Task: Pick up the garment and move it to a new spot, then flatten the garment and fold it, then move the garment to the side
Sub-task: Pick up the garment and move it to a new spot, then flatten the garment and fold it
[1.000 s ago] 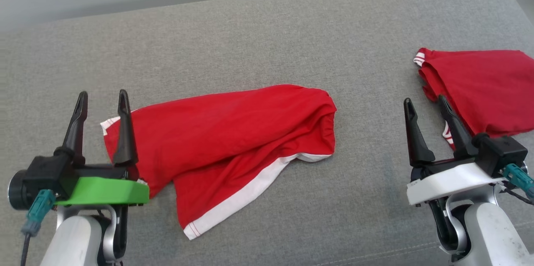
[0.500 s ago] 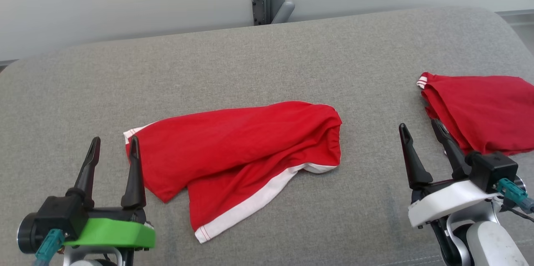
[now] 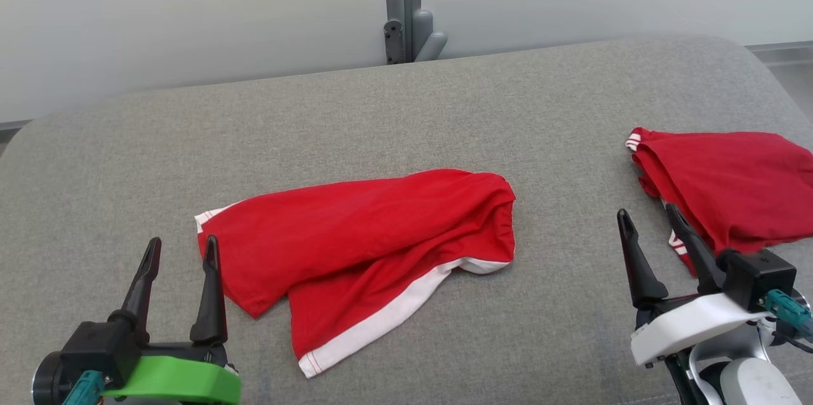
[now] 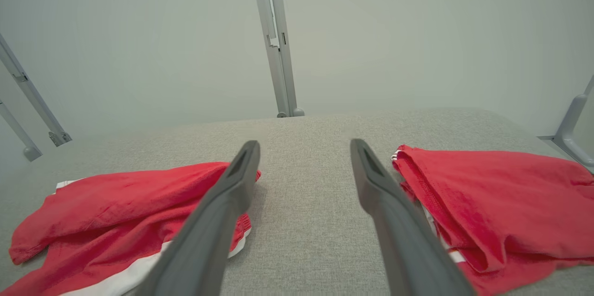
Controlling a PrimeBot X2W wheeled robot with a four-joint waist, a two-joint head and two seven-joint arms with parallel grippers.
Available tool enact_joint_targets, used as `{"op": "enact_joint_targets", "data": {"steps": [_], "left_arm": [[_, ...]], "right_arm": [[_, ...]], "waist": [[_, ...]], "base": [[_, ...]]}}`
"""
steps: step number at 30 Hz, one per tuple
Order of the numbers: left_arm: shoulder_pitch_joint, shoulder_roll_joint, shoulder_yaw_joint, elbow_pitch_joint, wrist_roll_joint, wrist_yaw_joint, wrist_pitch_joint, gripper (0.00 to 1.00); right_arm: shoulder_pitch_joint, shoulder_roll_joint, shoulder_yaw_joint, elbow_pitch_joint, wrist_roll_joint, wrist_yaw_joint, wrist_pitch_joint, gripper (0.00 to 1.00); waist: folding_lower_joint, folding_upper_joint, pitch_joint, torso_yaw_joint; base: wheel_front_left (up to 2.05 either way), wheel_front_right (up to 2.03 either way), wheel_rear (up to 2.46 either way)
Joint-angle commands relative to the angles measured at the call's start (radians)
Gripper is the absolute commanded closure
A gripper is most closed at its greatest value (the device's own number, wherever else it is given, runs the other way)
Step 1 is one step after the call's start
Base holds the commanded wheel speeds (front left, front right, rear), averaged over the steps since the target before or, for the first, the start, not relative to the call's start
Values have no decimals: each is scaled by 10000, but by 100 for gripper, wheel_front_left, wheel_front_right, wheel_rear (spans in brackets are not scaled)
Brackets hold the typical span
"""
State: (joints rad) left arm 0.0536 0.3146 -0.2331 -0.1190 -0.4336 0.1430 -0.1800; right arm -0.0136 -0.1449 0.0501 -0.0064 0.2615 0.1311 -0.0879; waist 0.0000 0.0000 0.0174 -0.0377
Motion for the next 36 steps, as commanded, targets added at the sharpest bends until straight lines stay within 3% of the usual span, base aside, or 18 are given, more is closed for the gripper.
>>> {"op": "enact_joint_targets", "data": {"steps": [1,22,36], "left_arm": [[147,73,3,-17,-40,72,23,0],[-200,132,-69,67,-57,85,-82,0],[-1476,-52,-411,78,148,-194,-247,0]], "right_arm": [[139,9,-42,-83,30,-8,58,0],[143,19,-101,-159,29,-8,137,0],[-1113,-1270,962,1134,215,-8,274,0]], "waist": [[0,0,-10,-3],[0,0,210,67],[0,0,1861,799]], "base": [[0,0,0],[0,0,0],[0,0,0]]}}
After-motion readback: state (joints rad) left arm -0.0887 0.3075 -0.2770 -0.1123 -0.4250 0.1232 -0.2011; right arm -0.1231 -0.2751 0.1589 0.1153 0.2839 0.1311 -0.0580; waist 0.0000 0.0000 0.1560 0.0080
